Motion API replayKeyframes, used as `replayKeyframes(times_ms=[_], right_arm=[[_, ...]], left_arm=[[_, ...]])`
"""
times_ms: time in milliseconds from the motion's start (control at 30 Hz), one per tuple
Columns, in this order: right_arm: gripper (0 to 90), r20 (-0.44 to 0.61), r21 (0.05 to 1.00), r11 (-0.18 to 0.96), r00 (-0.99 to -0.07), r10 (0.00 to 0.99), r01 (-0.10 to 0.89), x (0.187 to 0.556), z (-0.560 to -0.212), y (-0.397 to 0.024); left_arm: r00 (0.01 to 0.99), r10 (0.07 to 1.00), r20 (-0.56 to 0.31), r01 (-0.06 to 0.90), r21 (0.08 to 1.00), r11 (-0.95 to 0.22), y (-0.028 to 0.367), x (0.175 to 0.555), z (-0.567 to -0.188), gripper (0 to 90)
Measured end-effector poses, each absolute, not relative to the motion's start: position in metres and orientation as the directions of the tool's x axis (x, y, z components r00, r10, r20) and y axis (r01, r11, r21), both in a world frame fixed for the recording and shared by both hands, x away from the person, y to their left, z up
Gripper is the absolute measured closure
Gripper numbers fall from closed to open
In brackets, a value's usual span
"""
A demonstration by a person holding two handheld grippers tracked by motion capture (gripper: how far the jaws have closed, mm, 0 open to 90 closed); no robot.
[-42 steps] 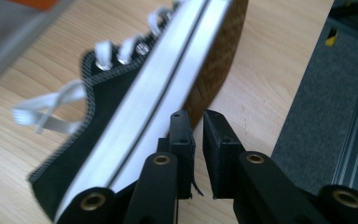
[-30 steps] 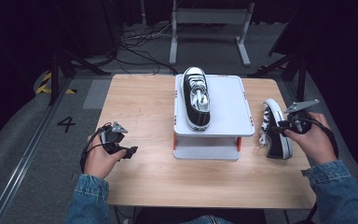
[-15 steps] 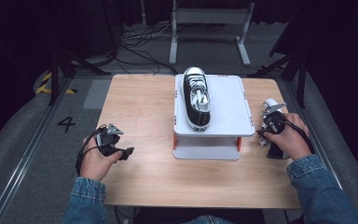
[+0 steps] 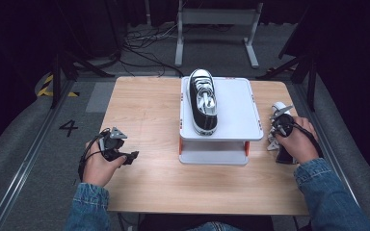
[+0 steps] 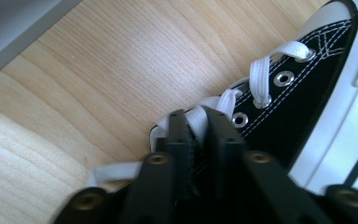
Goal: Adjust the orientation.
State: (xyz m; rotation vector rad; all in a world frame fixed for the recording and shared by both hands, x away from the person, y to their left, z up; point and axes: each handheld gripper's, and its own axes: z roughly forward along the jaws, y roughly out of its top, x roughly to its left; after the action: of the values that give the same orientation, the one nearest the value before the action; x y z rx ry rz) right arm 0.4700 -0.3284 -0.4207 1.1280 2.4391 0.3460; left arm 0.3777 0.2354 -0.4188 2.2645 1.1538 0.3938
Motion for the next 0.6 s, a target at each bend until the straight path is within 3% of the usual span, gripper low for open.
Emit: replayKeyframes(times_ms=[100, 600], right_arm=[[86.9, -0.258, 0.420, 0.616, -0.564, 0.785, 0.666, 0.469, -0.417, -0.333], [88.1, -0.206, 0.580, 0.501, -0.479, 0.853, 0.642, 0.453, -0.378, -0.357]], left_arm=[[0.584, 0.812, 0.004, 0.647, 0.601, -0.469, 0.235, 0.378, -0.419, 28.6], [0.593, 0.805, 0.003, 0.648, 0.592, -0.479, 0.231, 0.380, -0.422, 28.6]])
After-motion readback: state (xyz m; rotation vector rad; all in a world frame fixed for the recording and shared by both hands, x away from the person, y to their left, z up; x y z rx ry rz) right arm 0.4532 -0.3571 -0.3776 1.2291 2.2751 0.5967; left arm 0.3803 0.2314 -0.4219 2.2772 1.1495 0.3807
